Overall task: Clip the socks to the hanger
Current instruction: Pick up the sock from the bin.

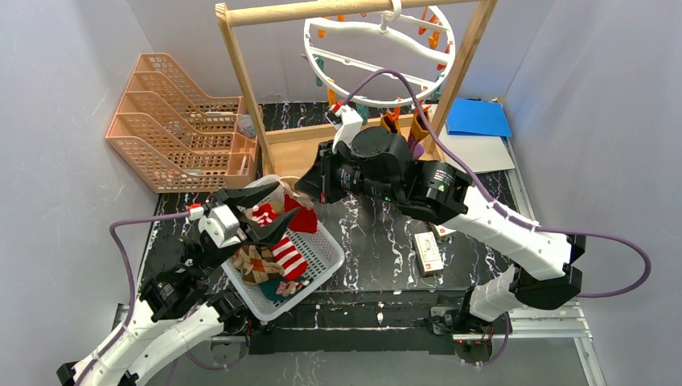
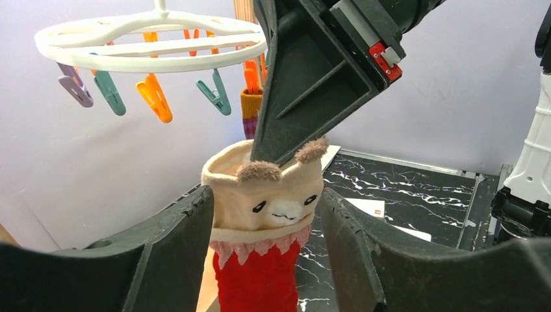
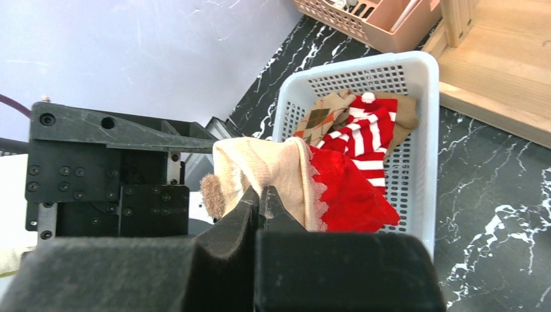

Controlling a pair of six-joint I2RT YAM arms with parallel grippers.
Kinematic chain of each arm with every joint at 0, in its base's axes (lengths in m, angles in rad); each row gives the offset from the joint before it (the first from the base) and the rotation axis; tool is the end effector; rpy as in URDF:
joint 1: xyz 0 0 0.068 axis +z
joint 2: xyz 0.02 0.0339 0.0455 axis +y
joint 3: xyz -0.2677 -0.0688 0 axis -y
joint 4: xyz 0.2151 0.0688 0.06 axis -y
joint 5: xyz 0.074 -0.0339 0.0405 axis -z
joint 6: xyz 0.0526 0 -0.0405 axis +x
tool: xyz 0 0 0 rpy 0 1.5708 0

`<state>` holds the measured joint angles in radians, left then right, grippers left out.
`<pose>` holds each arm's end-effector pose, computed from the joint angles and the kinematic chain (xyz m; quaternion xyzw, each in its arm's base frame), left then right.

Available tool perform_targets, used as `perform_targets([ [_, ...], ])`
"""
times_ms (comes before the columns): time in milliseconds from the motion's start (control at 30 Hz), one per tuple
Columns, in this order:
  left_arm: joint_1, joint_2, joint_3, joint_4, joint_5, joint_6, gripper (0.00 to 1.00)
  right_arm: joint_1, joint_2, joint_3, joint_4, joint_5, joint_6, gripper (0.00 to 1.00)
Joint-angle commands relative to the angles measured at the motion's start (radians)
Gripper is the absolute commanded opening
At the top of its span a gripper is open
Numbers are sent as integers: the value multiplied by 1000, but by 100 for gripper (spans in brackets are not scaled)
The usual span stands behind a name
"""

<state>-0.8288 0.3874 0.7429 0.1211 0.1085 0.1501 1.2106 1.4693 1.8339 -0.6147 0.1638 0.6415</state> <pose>0.0398 -0.0519 0.4037 0.2851 0.4367 -0.3105 0.7948 0.1118 0.2725 0.4814 -0.1728 0.7696 0.4498 0.4190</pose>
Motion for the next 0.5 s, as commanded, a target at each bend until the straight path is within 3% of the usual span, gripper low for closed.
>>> perform_targets([
  [0, -4, 8, -5, 30, 5, 26, 59, 1, -8, -9, 91, -28, 37, 1],
  [467, -3, 29, 17, 22, -38, 41, 45, 1, 9, 0, 91, -76, 47, 1],
])
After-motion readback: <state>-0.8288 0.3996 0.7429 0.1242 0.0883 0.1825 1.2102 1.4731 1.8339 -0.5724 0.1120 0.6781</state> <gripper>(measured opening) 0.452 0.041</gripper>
